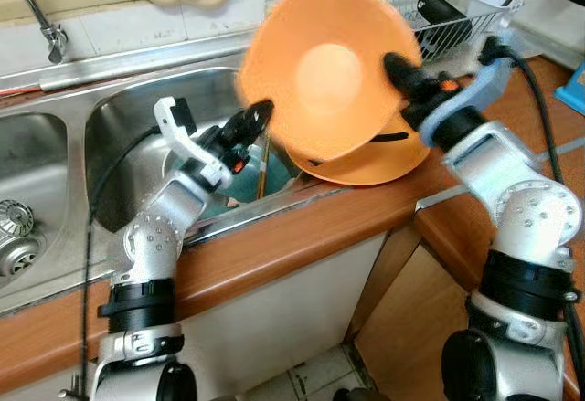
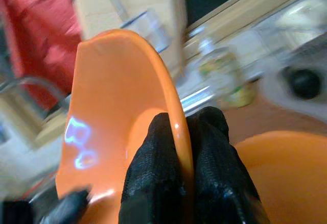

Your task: Kitchen organization

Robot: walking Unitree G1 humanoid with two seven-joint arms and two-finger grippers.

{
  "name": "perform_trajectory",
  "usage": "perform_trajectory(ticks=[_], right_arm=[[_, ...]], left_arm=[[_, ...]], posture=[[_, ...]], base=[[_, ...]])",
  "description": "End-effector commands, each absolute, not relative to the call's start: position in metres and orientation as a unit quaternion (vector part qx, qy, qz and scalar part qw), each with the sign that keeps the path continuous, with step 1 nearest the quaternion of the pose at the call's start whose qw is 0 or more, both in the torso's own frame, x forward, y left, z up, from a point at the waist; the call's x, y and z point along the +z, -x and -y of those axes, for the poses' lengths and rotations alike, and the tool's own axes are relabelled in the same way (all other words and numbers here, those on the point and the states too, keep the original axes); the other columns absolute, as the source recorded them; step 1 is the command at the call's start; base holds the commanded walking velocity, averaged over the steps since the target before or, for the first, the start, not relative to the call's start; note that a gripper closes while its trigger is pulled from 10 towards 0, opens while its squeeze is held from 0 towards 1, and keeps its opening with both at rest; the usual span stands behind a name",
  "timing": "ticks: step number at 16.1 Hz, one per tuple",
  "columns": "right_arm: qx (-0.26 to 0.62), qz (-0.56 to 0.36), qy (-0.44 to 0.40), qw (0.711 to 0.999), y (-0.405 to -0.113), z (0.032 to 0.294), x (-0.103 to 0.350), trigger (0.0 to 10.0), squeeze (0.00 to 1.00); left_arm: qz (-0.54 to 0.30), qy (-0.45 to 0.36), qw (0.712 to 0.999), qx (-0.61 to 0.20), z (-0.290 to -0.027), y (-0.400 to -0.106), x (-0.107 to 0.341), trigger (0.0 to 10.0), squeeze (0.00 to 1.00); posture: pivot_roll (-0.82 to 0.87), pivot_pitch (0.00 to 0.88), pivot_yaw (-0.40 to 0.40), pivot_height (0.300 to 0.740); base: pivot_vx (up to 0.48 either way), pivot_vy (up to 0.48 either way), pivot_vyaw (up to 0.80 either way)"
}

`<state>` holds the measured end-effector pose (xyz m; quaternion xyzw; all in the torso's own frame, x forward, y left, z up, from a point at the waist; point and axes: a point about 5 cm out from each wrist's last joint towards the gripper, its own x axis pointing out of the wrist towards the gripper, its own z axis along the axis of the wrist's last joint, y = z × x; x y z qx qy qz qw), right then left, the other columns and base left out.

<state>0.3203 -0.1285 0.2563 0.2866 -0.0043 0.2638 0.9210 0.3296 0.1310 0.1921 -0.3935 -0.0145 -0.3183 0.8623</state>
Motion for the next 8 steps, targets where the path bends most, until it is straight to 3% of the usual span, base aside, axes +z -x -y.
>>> perform_trajectory(ticks=[1, 3, 4, 5, 6, 8], right_arm=[[0.288, 0.013, -0.279, 0.916, -0.3166, 0.1211, 0.2618, 0.0, 0.0], [0.281, 0.007, -0.283, 0.917, -0.3175, 0.1199, 0.2592, 0.0, 0.0], [0.281, 0.007, -0.284, 0.917, -0.3176, 0.1199, 0.2598, 0.0, 0.0], [0.281, 0.008, -0.284, 0.917, -0.3175, 0.1199, 0.26, 0.0, 0.0], [0.281, 0.011, -0.284, 0.917, -0.3175, 0.1202, 0.2611, 0.0, 0.0], [0.276, 0.016, -0.278, 0.92, -0.3177, 0.1213, 0.2617, 0.0, 0.0]], left_arm=[[0.024, 0.4, 0.856, -0.328, -0.1307, -0.3286, 0.1994, 10.0, 0.0], [0.034, 0.433, 0.826, -0.358, -0.1284, -0.3235, 0.2064, 9.6, 0.0], [0.034, 0.431, 0.829, -0.356, -0.1293, -0.3232, 0.2068, 7.3, 0.0], [0.032, 0.428, 0.832, -0.352, -0.13, -0.3234, 0.2066, 4.2, 0.0], [0.023, 0.416, 0.846, -0.332, -0.1326, -0.3259, 0.2026, 0.0, 0.0], [0.011, 0.396, 0.86, -0.321, -0.1337, -0.327, 0.1987, 0.0, 0.0]], posture=[[-0.14, 0.0, 0.057, 0.74], [-0.14, 0.0, 0.053, 0.74], [-0.13, 0.0, 0.054, 0.74], [-0.13, 0.0, 0.054, 0.74], [-0.13, 0.0, 0.055, 0.74], [-0.13, 0.0, 0.056, 0.74]], base=[[0.0, 0.0, 0.0], [0.0, 0.0, 0.0], [0.0, 0.0, 0.0], [0.0, 0.0, 0.0], [0.0, 0.0, 0.0], [0.0, 0.0, 0.0]])
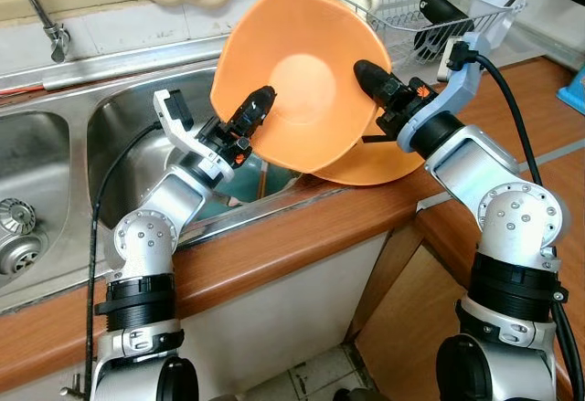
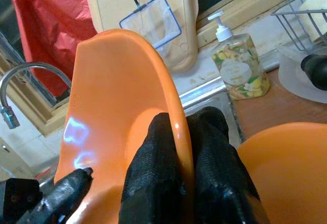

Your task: Kitchen organization

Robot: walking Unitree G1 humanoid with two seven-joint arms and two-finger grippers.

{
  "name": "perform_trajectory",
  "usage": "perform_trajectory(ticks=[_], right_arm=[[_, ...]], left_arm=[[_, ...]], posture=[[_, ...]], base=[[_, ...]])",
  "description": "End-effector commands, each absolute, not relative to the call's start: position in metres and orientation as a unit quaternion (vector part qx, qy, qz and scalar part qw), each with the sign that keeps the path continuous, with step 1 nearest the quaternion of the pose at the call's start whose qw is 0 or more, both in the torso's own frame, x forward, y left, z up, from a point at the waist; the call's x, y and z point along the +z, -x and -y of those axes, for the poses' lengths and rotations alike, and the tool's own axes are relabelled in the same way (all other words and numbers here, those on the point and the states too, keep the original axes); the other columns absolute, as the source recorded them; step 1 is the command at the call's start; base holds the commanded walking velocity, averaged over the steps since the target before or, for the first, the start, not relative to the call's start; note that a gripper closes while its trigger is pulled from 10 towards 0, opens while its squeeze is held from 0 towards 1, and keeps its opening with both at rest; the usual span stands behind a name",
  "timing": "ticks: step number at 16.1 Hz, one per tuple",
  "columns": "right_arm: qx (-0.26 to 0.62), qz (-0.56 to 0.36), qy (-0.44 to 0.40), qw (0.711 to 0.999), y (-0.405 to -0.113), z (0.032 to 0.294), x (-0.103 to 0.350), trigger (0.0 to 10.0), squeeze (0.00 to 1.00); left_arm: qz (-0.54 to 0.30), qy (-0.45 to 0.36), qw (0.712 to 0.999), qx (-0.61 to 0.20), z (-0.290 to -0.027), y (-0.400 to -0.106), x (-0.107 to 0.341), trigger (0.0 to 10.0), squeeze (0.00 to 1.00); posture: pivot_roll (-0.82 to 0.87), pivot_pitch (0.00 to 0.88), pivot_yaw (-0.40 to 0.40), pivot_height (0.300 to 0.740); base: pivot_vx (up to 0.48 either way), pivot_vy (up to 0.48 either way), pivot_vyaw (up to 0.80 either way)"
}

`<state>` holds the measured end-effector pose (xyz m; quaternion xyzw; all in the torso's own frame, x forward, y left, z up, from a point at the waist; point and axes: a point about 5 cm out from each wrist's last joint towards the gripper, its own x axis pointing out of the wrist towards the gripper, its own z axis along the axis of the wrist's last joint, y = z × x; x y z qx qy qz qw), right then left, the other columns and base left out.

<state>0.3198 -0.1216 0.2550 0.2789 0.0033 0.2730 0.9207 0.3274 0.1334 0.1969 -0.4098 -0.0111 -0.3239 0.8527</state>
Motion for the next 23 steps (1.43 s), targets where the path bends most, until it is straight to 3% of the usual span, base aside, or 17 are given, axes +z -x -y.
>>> perform_trajectory(ticks=[1, 12, 13, 14, 15, 19, 20, 22, 23], right_arm=[[0.272, 0.016, -0.274, 0.922, -0.318, 0.122, 0.261, 0.0, 0.0], [0.258, 0.031, -0.231, 0.937, -0.319, 0.12, 0.263, 0.0, 0.0], [0.262, 0.031, -0.223, 0.939, -0.318, 0.118, 0.263, 2.9, 0.0], [0.263, 0.031, -0.218, 0.939, -0.318, 0.118, 0.263, 5.1, 0.0], [0.263, 0.03, -0.209, 0.941, -0.318, 0.117, 0.262, 10.0, 0.0], [0.254, 0.031, -0.181, 0.95, -0.32, 0.117, 0.26, 10.0, 0.0], [0.258, 0.031, -0.184, 0.948, -0.319, 0.116, 0.259, 10.0, 1.0], [0.257, 0.028, -0.171, 0.951, -0.319, 0.117, 0.258, 10.0, 1.0], [0.257, 0.026, -0.167, 0.952, -0.319, 0.118, 0.257, 10.0, 0.85]], left_arm=[[0.01, 0.395, 0.862, -0.318, -0.133, -0.327, 0.198, 0.0, 0.0], [-0.013, 0.402, 0.871, -0.283, -0.132, -0.328, 0.188, 0.0, 0.0], [-0.015, 0.401, 0.872, -0.279, -0.132, -0.328, 0.187, 0.0, 0.0], [-0.015, 0.4, 0.873, -0.277, -0.132, -0.328, 0.187, 0.0, 0.0], [-0.013, 0.397, 0.876, -0.274, -0.133, -0.329, 0.188, 0.0, 0.0], [0.001, 0.398, 0.879, -0.262, -0.137, -0.331, 0.194, 0.0, 0.0], [0.005, 0.398, 0.88, -0.261, -0.138, -0.332, 0.196, 0.0, 0.0], [0.031, 0.402, 0.878, -0.257, -0.142, -0.334, 0.206, 0.0, 0.0], [0.045, 0.406, 0.876, -0.257, -0.144, -0.334, 0.211, 0.0, 0.0]], posture=[[-0.14, 0.0, 0.057, 0.74], [-0.14, 0.0, 0.046, 0.74], [-0.14, 0.0, 0.046, 0.74], [-0.14, 0.0, 0.045, 0.74], [-0.14, 0.0, 0.045, 0.74], [-0.13, 0.0, 0.049, 0.74], [-0.14, 0.0, 0.053, 0.74], [-0.13, 0.0, 0.052, 0.74], [-0.13, 0.0, 0.052, 0.74]], base=[[0.0, 0.0, 0.0], [0.0, 0.0, 0.0], [0.0, 0.0, 0.0], [0.0, 0.0, 0.0], [0.0, 0.0, 0.0], [0.0, 0.0, 0.0], [0.0, 0.0, 0.0], [0.0, 0.0, 0.0], [0.0, 0.0, 0.0]])
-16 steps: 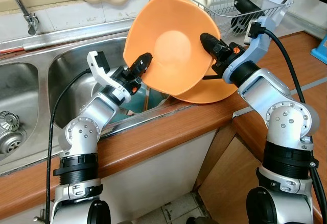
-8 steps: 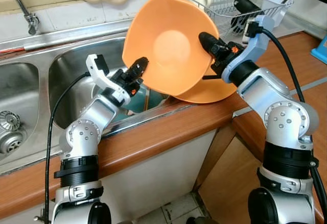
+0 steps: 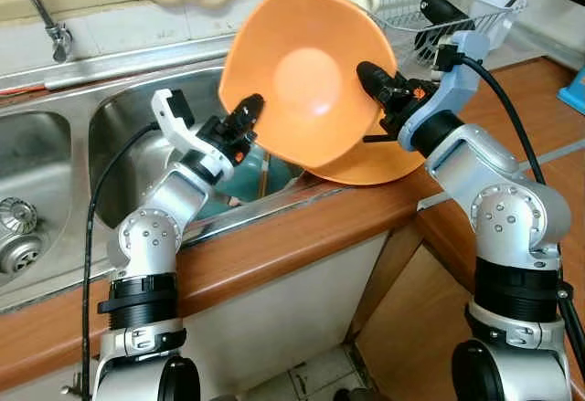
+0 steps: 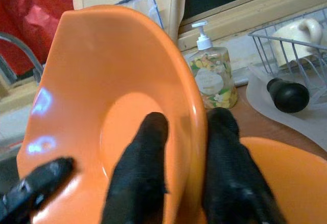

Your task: Kitchen organization

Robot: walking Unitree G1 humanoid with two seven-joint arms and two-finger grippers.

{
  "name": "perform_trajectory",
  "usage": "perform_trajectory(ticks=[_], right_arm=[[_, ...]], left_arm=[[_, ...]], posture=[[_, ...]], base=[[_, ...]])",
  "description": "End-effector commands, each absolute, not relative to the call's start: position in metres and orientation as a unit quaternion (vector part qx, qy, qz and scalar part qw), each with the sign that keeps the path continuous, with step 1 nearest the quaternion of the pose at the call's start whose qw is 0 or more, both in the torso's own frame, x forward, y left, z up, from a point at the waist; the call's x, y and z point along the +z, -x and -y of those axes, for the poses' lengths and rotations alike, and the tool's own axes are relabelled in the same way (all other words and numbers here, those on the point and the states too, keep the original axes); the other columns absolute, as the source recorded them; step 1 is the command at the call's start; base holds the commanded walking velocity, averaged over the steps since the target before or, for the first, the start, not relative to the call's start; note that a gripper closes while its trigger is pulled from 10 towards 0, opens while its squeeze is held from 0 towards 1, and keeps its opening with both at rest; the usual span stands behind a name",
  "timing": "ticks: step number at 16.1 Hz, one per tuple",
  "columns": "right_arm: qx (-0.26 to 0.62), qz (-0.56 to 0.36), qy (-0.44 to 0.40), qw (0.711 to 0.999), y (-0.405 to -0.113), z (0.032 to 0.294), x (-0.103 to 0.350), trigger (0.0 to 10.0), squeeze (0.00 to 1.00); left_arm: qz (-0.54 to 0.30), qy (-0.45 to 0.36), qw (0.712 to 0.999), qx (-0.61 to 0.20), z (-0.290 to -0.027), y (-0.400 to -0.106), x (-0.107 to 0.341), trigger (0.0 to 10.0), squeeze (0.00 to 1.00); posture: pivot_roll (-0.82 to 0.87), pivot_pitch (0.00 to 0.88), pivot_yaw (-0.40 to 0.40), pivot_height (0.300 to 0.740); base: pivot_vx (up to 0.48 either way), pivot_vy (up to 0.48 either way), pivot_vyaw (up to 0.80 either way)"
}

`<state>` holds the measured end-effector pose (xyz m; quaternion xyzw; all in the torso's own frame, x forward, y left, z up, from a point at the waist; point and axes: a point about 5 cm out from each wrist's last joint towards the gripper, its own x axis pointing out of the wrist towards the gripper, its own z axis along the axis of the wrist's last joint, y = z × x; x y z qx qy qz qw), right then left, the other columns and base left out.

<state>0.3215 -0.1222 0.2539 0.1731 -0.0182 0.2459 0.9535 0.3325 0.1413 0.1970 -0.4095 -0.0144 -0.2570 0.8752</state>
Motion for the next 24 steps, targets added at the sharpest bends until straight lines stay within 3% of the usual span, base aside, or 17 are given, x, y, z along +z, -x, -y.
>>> perform_trajectory(ticks=[1, 5, 7, 11, 12, 17, 21, 22, 23, 24], right_arm=[[0.262, 0.022, -0.154, 0.953, -0.318, 0.119, 0.255, 10.0, 0.0], [0.316, 0.008, -0.107, 0.943, -0.31, 0.113, 0.251, 10.0, 0.0], [0.352, -0.003, -0.071, 0.933, -0.303, 0.107, 0.248, 10.0, 0.0], [0.373, -0.023, -0.009, 0.928, -0.298, 0.102, 0.241, 10.0, 0.0], [0.383, -0.038, 0.02, 0.923, -0.295, 0.1, 0.236, 10.0, 0.0], [0.41, -0.074, 0.081, 0.906, -0.289, 0.095, 0.223, 10.0, 0.0], [0.41, -0.09, 0.089, 0.903, -0.288, 0.096, 0.217, 10.0, 0.0], [0.412, -0.095, 0.093, 0.901, -0.287, 0.096, 0.215, 10.0, 0.0], [0.413, -0.097, 0.095, 0.901, -0.286, 0.096, 0.215, 10.0, 0.0], [0.415, -0.098, 0.097, 0.899, -0.286, 0.096, 0.214, 10.0, 0.0]], left_arm=[[0.071, 0.414, 0.872, -0.252, -0.151, -0.335, 0.221, 0.0, 0.0], [0.112, 0.439, 0.865, -0.215, -0.18, -0.34, 0.233, 0.0, 0.0], [0.104, 0.362, 0.917, -0.131, -0.203, -0.349, 0.226, 0.0, 0.0], [0.048, 0.24, 0.968, -0.05, -0.224, -0.357, 0.208, 0.0, 0.0], [0.001, 0.17, 0.985, -0.009, -0.231, -0.363, 0.194, 0.0, 0.0], [-0.087, 0.003, 0.996, -0.016, -0.218, -0.379, 0.167, 0.0, 0.0], [-0.12, -0.038, 0.992, -0.026, -0.209, -0.384, 0.155, 0.0, 0.0], [-0.148, -0.062, 0.986, -0.045, -0.204, -0.383, 0.146, 6.4, 0.0], [-0.157, -0.069, 0.984, -0.053, -0.202, -0.383, 0.143, 6.4, 0.0], [-0.165, -0.074, 0.982, -0.059, -0.2, -0.383, 0.14, 10.0, 0.0]], posture=[[-0.13, 0.0, 0.049, 0.74], [-0.12, 0.0, 0.047, 0.74], [-0.13, 0.0, 0.045, 0.74], [-0.13, 0.0, 0.045, 0.74], [-0.12, 0.0, 0.037, 0.74], [-0.13, 0.0, 0.045, 0.74], [-0.14, 0.0, 0.049, 0.74], [-0.14, 0.0, 0.05, 0.74], [-0.14, 0.0, 0.05, 0.74], [-0.14, 0.0, 0.049, 0.74]], base=[[0.0, 0.0, 0.0], [0.0, 0.0, 0.0], [0.0, 0.0, 0.0], [0.0, 0.0, 0.0], [0.0, 0.0, 0.0], [0.0, 0.0, 0.0], [0.0, 0.0, 0.0], [0.0, 0.0, 0.0], [0.0, 0.0, 0.0], [0.0, 0.0, 0.0]])
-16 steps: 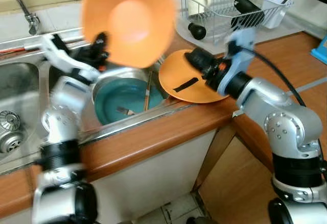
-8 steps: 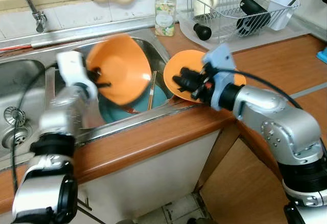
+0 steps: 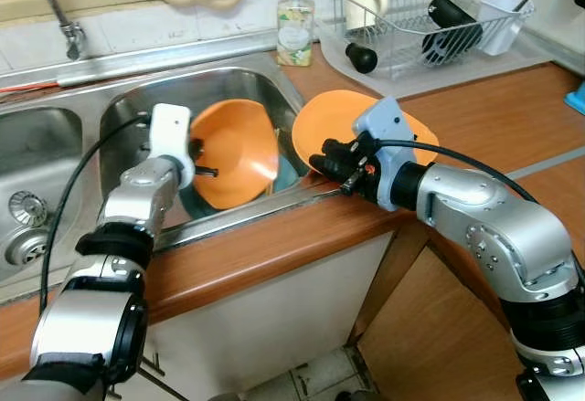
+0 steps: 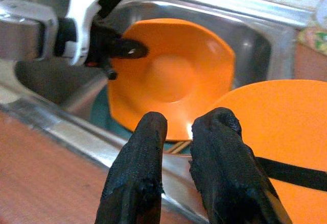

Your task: Kitchen organization

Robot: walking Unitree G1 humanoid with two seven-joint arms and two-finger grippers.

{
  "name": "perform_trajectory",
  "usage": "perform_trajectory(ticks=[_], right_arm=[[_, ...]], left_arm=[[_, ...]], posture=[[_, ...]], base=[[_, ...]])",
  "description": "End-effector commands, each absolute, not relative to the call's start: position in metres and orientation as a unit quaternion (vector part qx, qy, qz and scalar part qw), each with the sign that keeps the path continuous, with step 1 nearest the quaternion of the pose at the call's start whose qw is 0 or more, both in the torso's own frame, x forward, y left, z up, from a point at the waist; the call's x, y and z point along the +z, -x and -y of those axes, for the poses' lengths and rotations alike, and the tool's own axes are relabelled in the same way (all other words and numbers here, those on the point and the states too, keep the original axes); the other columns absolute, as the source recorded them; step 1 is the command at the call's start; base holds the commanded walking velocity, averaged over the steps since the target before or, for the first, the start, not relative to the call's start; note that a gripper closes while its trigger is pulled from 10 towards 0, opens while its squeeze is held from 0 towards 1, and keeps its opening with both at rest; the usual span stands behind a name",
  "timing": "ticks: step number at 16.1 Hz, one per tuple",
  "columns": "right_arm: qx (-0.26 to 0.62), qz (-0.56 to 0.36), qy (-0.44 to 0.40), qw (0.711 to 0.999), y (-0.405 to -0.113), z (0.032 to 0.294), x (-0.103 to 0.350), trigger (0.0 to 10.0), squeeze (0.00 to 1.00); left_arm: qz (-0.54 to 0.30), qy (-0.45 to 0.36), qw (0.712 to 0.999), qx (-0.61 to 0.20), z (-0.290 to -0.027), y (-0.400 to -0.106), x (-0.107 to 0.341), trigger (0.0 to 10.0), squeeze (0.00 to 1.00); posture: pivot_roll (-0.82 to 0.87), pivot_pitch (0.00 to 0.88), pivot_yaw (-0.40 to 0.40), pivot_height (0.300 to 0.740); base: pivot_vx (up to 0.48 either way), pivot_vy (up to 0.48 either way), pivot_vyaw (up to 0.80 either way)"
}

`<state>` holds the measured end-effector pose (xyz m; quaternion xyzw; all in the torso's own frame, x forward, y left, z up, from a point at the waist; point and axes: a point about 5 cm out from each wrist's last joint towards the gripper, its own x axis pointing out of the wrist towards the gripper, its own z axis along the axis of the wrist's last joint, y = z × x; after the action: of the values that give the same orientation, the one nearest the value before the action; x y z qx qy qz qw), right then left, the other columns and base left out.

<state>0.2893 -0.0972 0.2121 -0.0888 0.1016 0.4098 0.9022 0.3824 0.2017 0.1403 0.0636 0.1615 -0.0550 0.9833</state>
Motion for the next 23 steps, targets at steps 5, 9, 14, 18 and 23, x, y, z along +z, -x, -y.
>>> perform_trajectory(ticks=[5, 9, 14, 18, 23], right_arm=[[0.423, -0.105, 0.103, 0.894, -0.285, 0.094, 0.211, 10.0, 0.0], [0.42, -0.105, 0.105, 0.895, -0.285, 0.094, 0.211, 10.0, 0.0], [0.412, -0.101, 0.103, 0.9, -0.288, 0.096, 0.212, 10.0, 0.0], [0.286, -0.11, 0.068, 0.95, -0.312, 0.119, 0.211, 10.0, 0.0], [0.182, -0.115, 0.005, 0.977, -0.33, 0.148, 0.208, 10.0, 1.0]], left_arm=[[-0.18, -0.083, 0.977, -0.072, -0.198, -0.383, 0.133, 10.0, 1.0], [-0.179, -0.086, 0.978, -0.064, -0.201, -0.384, 0.134, 10.0, 1.0], [-0.166, -0.094, 0.98, -0.048, -0.207, -0.384, 0.135, 10.0, 1.0], [-0.091, -0.11, 0.989, -0.029, -0.217, -0.382, 0.151, 10.0, 1.0], [-0.042, -0.115, 0.99, -0.077, -0.21, -0.375, 0.161, 10.0, 0.0]], posture=[[-0.14, 0.0, 0.044, 0.74], [-0.14, 0.0, 0.045, 0.74], [-0.14, 0.0, 0.044, 0.74], [-0.14, 0.0, 0.049, 0.74], [-0.14, 0.0, 0.048, 0.74]], base=[[0.0, 0.0, 0.0], [0.0, 0.0, 0.0], [0.0, 0.0, 0.0], [0.0, 0.0, 0.0], [0.0, 0.0, 0.0]])
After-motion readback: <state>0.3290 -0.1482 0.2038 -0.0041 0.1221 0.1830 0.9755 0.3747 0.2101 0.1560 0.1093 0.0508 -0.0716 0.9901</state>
